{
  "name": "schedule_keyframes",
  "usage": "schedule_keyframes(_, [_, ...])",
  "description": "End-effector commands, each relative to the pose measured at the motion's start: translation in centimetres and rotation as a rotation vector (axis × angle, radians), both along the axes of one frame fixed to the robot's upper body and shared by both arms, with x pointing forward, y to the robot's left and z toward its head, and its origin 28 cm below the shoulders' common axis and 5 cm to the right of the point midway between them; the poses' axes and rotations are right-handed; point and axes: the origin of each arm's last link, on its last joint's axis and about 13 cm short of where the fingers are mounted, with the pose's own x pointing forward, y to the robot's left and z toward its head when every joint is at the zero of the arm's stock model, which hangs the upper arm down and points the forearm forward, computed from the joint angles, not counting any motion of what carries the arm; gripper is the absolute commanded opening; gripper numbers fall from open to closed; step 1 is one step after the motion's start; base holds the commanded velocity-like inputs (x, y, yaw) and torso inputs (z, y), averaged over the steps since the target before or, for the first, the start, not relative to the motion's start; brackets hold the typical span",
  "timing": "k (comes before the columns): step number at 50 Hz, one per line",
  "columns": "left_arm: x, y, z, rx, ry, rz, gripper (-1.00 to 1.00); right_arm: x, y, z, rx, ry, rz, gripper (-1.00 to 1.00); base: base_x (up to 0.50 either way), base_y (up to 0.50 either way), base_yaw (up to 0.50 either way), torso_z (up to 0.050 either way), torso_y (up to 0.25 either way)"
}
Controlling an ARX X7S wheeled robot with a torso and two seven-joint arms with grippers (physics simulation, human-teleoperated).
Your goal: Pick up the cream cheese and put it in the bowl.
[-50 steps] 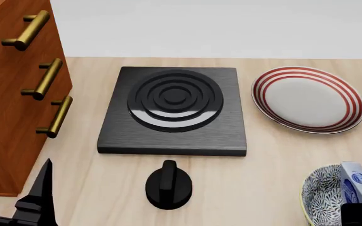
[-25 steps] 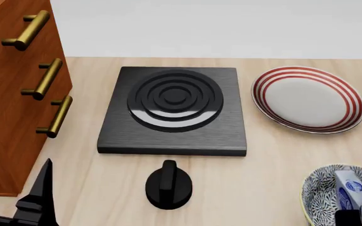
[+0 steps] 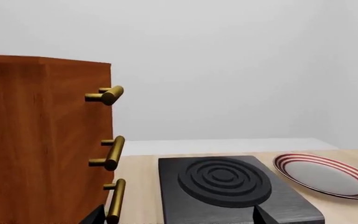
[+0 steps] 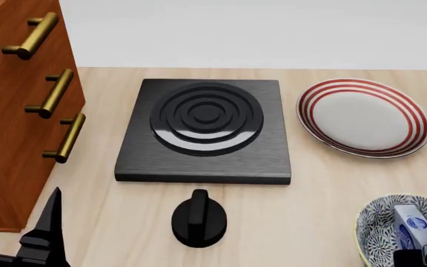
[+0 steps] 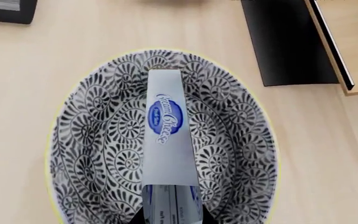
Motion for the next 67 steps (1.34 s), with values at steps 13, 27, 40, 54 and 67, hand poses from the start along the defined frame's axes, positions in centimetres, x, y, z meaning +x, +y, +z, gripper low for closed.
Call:
schedule_keyframes(13, [0.2, 0.1, -0.2, 0.001, 0.005, 0.005, 1.0, 0.1, -0.4, 0.9, -0.024, -0.042, -0.008, -1.0, 0.0, 0.0, 0.0, 0.0, 0.0])
schedule_keyframes(27, [0.1, 0.0, -0.3, 0.002, 0.007, 0.005, 1.0, -0.2, -0.3, 1.2, -0.029, -0.045, -0.004, -1.0, 0.0, 0.0, 0.0, 0.0, 0.001])
schedule_keyframes(40, [0.2, 0.1, -0.3, 0.009, 0.001, 0.019, 1.0, -0.2, -0.3, 1.2, -0.031, -0.045, -0.009, 1.0, 0.0, 0.0, 0.0, 0.0, 0.0])
schedule_keyframes(54, [0.2, 0.0, -0.3, 0.011, 0.0, 0.021, 1.0, -0.8, -0.2, 2.7, -0.035, -0.078, -0.005, 1.0, 0.0, 0.0, 0.0, 0.0, 0.0])
schedule_keyframes(67, [0.2, 0.0, -0.2, 0.008, -0.003, 0.019, 1.0, -2.4, 0.7, 6.9, -0.08, -0.159, 0.011, 1.0, 0.0, 0.0, 0.0, 0.0, 0.0])
